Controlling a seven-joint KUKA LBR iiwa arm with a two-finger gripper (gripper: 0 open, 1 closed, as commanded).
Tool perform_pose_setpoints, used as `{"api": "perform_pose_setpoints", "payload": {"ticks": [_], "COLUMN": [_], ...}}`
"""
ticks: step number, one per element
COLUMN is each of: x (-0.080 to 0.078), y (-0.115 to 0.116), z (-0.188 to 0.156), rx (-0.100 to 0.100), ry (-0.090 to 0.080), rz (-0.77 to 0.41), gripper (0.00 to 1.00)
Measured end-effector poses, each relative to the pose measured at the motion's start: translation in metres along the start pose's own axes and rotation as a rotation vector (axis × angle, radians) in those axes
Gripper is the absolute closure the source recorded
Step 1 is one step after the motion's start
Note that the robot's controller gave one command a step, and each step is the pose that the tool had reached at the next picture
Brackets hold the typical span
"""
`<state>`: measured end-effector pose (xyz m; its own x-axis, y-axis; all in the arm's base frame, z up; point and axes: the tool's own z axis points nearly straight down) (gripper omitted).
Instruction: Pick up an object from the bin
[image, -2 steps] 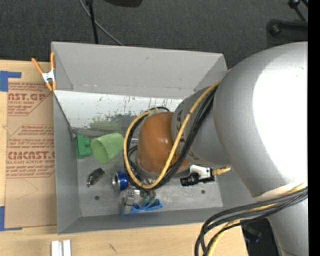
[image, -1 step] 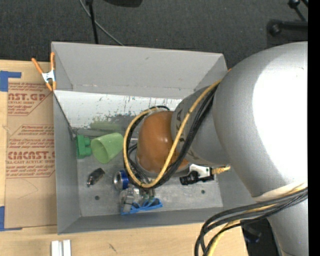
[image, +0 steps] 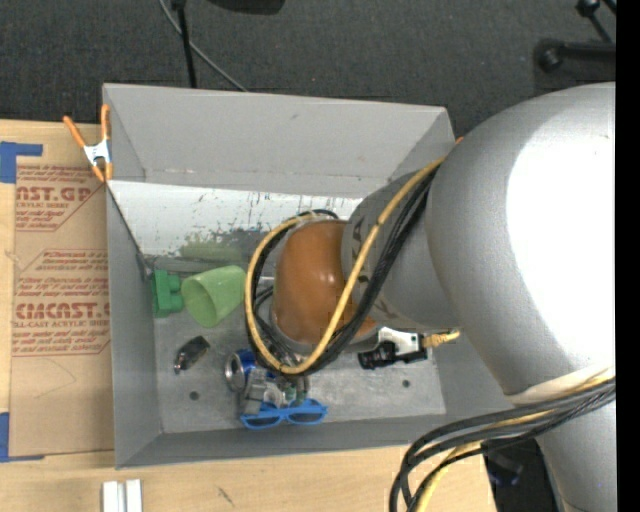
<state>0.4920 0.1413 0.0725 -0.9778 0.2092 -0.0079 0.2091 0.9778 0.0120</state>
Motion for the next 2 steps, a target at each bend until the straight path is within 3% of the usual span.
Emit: {"api": "perform_pose_setpoints", "payload": {"ticks": [2], "x": [-0.003], "y": [0.004], "z": [-0.126], "rx": [0.008], "ry": [0.003], "rz": [-0.003], "gripper": [1.0]}}
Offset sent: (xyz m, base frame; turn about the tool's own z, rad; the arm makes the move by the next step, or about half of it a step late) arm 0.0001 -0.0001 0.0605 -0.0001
